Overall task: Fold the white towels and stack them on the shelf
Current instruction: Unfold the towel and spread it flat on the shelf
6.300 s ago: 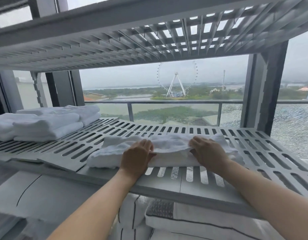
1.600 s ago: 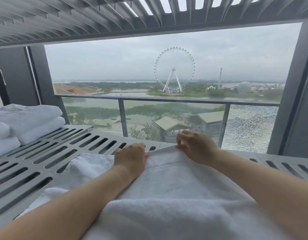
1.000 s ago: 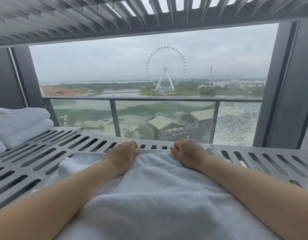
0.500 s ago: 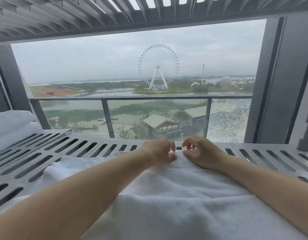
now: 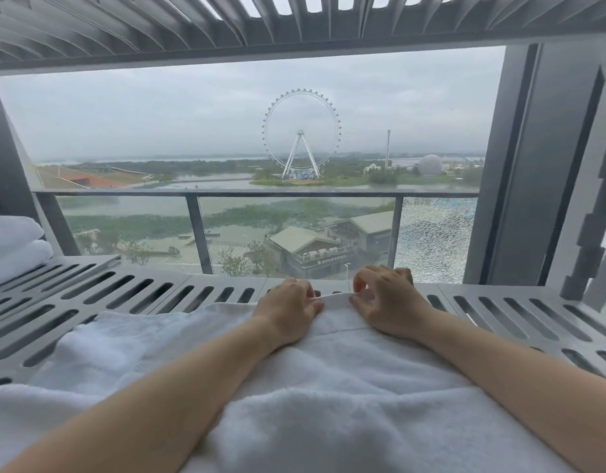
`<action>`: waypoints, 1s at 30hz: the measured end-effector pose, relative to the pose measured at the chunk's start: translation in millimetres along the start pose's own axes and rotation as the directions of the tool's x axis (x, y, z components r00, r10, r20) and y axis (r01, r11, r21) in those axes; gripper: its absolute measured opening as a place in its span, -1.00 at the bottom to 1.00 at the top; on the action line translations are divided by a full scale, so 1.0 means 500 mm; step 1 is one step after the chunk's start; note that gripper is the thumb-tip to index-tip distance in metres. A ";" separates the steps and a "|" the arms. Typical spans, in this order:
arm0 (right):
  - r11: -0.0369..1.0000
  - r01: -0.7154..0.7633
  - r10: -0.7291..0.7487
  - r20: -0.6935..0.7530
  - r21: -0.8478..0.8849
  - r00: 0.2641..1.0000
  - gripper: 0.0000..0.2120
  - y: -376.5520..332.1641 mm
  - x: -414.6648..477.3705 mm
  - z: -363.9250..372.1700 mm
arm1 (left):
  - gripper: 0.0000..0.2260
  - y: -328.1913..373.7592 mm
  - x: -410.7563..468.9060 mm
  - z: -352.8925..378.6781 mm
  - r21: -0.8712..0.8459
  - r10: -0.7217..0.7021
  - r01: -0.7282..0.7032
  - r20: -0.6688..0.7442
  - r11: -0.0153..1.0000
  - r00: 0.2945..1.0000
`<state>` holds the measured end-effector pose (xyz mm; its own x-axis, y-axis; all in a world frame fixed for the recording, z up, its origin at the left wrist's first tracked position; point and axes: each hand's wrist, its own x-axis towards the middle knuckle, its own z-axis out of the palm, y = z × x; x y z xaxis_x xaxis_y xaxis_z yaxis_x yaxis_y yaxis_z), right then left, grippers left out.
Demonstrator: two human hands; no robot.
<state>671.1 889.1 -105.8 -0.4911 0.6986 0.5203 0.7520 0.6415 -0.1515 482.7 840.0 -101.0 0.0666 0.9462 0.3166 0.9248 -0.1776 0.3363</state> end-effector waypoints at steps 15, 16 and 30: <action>0.983 0.170 -0.145 0.275 -0.073 0.951 -0.88 0.019 0.049 -0.017 | -0.86 -0.001 0.010 0.009 -0.060 -0.077 0.071 -0.098 0.996 0.992; 0.986 0.157 -0.136 0.284 -0.055 0.949 -0.90 0.019 0.051 -0.014 | -0.87 -0.002 0.010 0.010 -0.066 -0.080 0.073 -0.112 0.995 0.991; 0.991 0.131 -0.129 0.219 0.008 0.967 -0.83 0.032 0.048 0.001 | -0.92 0.000 0.001 0.008 -0.063 0.004 -0.014 -0.166 0.998 0.986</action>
<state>670.9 916.2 -96.3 -0.6686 0.6621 0.3385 0.6779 0.7298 -0.0884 484.0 841.7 -104.4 0.0069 0.8876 0.4606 0.8983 -0.2079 0.3871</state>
